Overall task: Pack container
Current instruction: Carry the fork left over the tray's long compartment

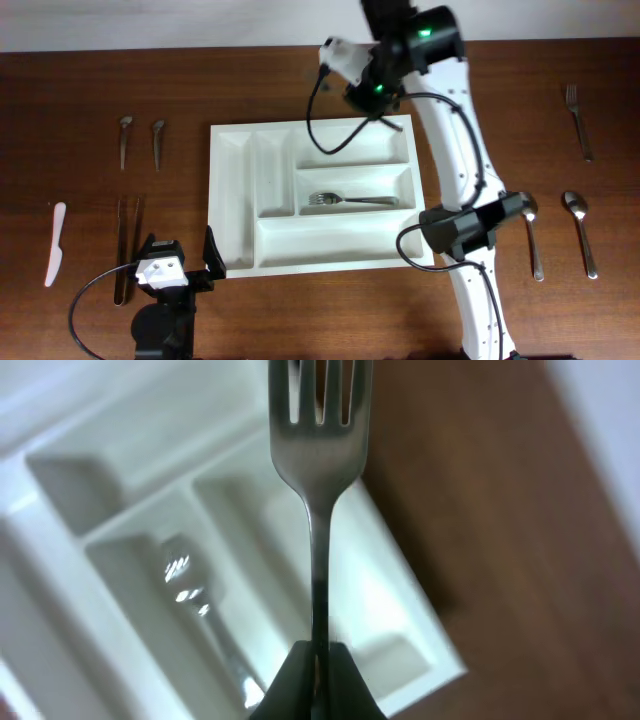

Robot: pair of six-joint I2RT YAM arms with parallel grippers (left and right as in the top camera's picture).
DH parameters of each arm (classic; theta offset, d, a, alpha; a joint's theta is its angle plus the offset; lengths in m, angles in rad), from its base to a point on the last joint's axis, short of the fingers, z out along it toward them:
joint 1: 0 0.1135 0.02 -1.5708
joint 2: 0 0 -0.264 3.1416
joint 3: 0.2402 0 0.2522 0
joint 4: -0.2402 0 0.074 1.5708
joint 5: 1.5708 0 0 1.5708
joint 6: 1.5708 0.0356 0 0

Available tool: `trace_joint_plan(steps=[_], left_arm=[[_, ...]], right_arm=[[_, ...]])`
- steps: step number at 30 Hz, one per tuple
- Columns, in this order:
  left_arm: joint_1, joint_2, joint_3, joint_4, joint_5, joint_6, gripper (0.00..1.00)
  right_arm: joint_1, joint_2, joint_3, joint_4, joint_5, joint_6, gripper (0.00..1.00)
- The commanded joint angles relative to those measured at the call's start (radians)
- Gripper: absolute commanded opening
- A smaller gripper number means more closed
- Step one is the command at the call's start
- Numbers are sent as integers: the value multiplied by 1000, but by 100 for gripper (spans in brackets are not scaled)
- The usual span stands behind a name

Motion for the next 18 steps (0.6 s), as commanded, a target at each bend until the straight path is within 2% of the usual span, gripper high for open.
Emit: trace_joint_plan(steps=[1, 7, 18], left_arm=[[-4, -2, -5, 3, 11, -2, 99], [-4, -2, -5, 3, 11, -2, 99], [-4, -2, -5, 3, 11, -2, 99]], right_arm=[[32, -19, -102, -6, 17, -48, 4], [52, -19, -271, -7, 14, -72, 4], [50, -19, -436, -7, -2, -141, 4]])
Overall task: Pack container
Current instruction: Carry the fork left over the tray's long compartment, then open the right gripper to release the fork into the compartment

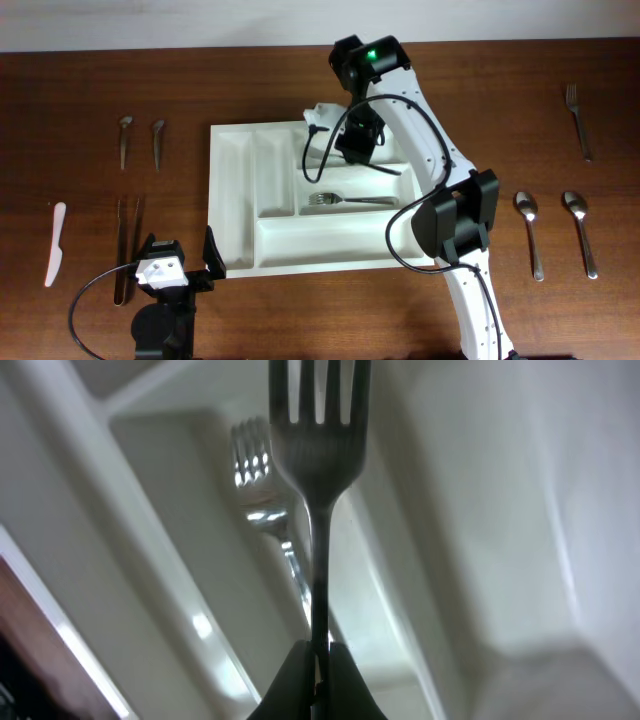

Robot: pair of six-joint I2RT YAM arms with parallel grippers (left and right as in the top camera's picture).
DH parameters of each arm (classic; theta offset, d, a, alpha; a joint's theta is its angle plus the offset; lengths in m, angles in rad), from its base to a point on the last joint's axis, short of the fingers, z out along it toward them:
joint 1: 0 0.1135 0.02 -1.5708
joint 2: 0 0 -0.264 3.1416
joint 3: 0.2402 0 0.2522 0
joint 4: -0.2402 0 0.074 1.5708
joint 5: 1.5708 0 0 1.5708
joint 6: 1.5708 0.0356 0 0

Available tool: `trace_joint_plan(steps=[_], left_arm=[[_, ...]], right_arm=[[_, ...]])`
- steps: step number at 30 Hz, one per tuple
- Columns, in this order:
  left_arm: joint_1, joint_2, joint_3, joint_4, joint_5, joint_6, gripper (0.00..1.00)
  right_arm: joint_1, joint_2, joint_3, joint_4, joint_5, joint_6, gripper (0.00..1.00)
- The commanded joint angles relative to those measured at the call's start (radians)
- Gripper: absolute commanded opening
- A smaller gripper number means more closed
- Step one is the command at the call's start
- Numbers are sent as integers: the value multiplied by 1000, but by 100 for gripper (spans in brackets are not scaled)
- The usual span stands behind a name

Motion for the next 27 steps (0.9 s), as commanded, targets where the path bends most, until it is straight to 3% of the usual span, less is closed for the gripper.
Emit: trace_joint_plan(steps=[1, 12, 25, 27], left_arm=[[-4, -2, -5, 3, 11, -2, 99], [-4, -2, -5, 3, 11, -2, 99], [-4, -2, -5, 3, 11, -2, 99], [-4, -2, -5, 3, 11, -3, 99]], right_arm=[[3, -19, -53, -5, -14, -56, 4], [2, -19, -206, -5, -87, -198, 4], [-7, -19, -217, -5, -88, -298, 4], [-14, -19, -217, -5, -87, -298, 9]])
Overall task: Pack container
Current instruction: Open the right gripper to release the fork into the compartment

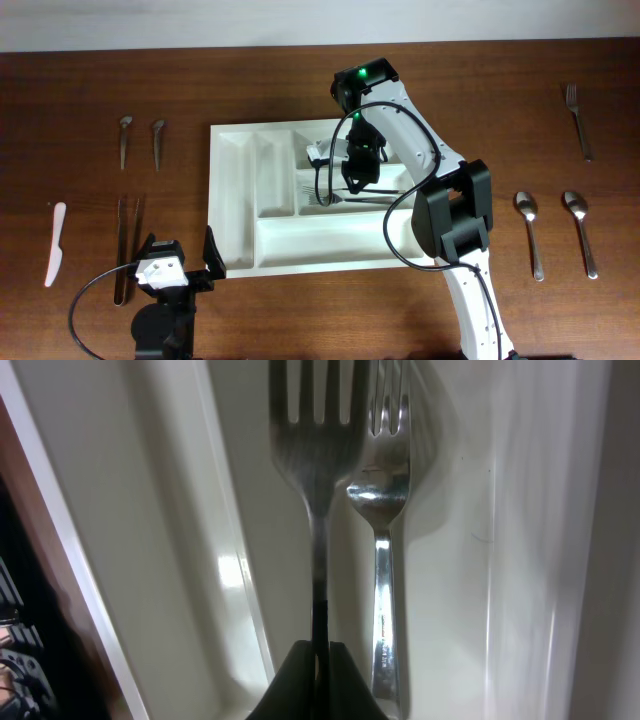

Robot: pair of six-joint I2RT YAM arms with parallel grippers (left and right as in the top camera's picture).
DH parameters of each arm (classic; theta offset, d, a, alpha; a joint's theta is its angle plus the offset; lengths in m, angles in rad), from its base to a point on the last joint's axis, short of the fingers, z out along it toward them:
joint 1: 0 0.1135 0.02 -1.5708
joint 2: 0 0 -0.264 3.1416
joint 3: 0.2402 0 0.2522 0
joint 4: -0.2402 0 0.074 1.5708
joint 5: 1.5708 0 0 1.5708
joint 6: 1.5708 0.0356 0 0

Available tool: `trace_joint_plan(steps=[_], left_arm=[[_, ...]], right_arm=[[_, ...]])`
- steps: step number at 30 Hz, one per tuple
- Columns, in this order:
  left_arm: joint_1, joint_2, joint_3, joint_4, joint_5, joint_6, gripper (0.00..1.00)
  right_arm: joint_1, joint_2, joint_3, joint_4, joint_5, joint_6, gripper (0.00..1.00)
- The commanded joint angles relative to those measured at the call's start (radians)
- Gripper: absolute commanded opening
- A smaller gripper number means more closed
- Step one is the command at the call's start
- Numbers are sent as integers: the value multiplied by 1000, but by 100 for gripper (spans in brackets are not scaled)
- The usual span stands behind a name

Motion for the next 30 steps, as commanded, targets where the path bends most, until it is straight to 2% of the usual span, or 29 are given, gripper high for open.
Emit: trace_joint_plan(steps=[1, 5, 10, 14, 17, 18, 19, 25, 30], left_arm=[[-4, -2, -5, 3, 11, -2, 99], [-4, -2, -5, 3, 11, -2, 99], [-4, -2, -5, 3, 11, -2, 99], [-4, -2, -5, 3, 11, -2, 99], [-4, -2, -5, 3, 11, -2, 99], [-4, -2, -5, 3, 11, -2, 99], [-4, -2, -5, 3, 11, -2, 99], [-4, -2, -5, 3, 11, -2, 99], [-4, -2, -5, 3, 11, -2, 99]], right_arm=[[-15, -19, -7, -4, -21, -26, 11], [-36, -19, -7, -5, -20, -25, 25], [-64, -19, -6, -5, -20, -25, 33], [-89, -19, 10, -5, -20, 11, 51], [-114, -19, 47, -5, -14, 72, 73], [-125, -19, 63, -5, 3, 98, 84], [-137, -19, 80, -5, 31, 122, 99], [-269, -19, 265, -2, 234, 330, 99], [-447, -19, 467, 55, 269, 528, 99]])
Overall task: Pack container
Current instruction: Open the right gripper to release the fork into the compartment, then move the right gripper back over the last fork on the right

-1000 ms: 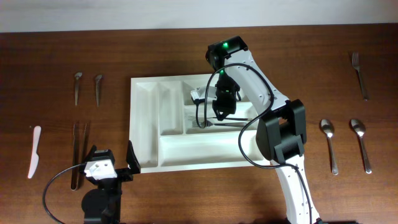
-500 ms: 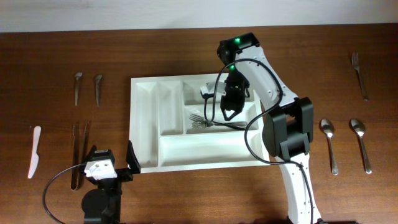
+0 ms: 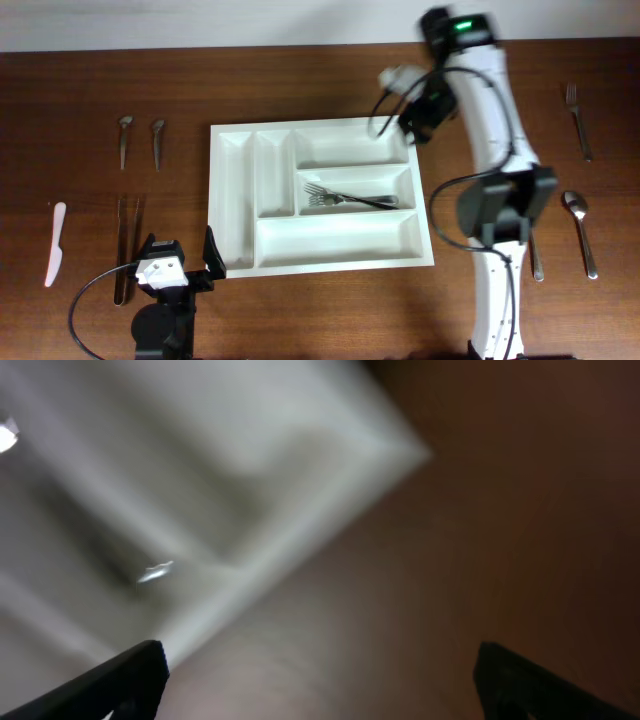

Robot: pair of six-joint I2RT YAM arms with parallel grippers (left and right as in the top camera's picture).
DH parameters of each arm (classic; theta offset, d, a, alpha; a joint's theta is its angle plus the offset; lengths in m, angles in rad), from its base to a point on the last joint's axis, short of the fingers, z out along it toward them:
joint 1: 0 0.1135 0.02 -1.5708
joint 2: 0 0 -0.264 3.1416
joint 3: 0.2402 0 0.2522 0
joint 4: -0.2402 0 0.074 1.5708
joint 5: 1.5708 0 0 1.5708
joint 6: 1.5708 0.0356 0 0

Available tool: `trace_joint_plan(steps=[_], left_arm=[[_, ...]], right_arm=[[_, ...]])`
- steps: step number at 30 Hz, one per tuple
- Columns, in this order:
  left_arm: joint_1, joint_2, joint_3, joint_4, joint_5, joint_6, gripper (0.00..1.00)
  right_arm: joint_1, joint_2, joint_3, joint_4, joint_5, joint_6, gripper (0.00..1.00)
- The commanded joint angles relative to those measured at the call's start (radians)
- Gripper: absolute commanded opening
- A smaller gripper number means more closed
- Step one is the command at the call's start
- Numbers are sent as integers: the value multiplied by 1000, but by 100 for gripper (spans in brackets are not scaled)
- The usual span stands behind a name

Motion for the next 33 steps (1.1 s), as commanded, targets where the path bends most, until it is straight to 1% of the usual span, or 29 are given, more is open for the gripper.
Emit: trace_joint_plan(steps=[1, 3, 5, 7, 10, 15, 18, 20, 21, 24, 26, 29, 33], left_arm=[[-4, -2, -5, 3, 11, -2, 99], [-4, -2, -5, 3, 11, -2, 99], [-4, -2, -5, 3, 11, -2, 99], [-4, -2, -5, 3, 11, -2, 99], [-4, -2, -5, 3, 11, -2, 99], [-4, -2, -5, 3, 11, -2, 99], [-4, -2, -5, 3, 11, -2, 99], [-4, -2, -5, 3, 11, -2, 99], [-4, -2, -5, 3, 11, -2, 99], [-4, -2, -5, 3, 11, -2, 99], [-4, -2, -5, 3, 11, -2, 99], [-4, -2, -5, 3, 11, -2, 99], [-4, -2, -5, 3, 11, -2, 99]], right_arm=[[-138, -19, 126, 40, 63, 189, 98], [-221, -19, 168, 68, 60, 201, 99], [-287, -19, 196, 67, 17, 201, 99], [-341, -19, 207, 61, -29, 201, 99], [-409, -16, 197, 98, -80, 200, 99], [-470, -15, 186, 116, -216, 201, 99], [-480, -15, 186, 107, -289, 200, 99], [-483, -9, 185, 153, -257, 199, 99], [-485, -3, 183, 192, -224, 221, 99], [-488, 24, 169, 364, -19, 388, 98], [-488, 44, 166, 427, 30, 402, 99], [-493, 72, 166, 468, 82, 428, 99], [-504, 111, 166, 483, 85, 476, 99]])
